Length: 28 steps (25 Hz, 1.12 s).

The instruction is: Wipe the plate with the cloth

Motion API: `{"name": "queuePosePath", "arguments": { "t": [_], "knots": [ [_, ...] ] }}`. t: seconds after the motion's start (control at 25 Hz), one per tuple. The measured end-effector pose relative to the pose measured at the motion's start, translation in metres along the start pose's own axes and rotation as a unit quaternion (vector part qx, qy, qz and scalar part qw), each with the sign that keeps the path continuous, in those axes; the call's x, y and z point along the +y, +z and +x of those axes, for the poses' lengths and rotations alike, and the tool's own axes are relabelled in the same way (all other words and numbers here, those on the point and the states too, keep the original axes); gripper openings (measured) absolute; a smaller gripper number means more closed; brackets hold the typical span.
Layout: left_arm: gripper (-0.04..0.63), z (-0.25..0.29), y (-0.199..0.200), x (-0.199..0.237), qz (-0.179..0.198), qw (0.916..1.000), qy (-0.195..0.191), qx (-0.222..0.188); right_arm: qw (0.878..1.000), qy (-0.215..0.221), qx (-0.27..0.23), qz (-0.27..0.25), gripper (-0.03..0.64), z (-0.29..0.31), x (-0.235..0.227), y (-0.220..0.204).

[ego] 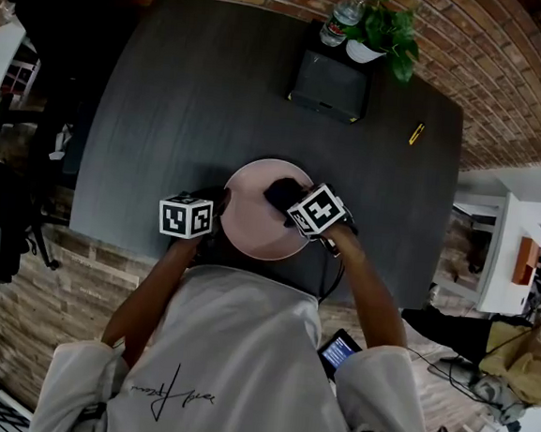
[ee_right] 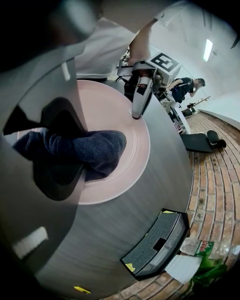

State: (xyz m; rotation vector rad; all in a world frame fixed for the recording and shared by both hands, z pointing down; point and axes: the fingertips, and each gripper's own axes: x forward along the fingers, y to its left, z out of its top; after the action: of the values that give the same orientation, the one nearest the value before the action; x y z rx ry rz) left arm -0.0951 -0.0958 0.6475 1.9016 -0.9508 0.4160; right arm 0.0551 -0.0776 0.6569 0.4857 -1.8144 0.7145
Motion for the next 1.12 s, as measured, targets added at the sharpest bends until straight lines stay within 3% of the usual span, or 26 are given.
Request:
{"name": "queuePosePath", "arguments": {
  "t": [0.84,1.0,1.12],
  "knots": [
    [0.052,0.001,-0.003,0.000,0.000,0.9999,-0.013,0.006,0.998,-0.040,-0.040,-0.009,0.121,0.008,-0.002,0.037],
    [0.125,-0.006,0.006,0.003,-0.001,1.0000,0.000,-0.008,0.998,-0.050,-0.047,-0.014,0.121,0.007,-0.001,0.038],
    [0.140,-0.014,0.015,0.004,-0.005,0.9996,0.001,-0.029,0.996,-0.058,-0.064,-0.020,0.120,0.004,-0.001,0.043]
  ]
}}
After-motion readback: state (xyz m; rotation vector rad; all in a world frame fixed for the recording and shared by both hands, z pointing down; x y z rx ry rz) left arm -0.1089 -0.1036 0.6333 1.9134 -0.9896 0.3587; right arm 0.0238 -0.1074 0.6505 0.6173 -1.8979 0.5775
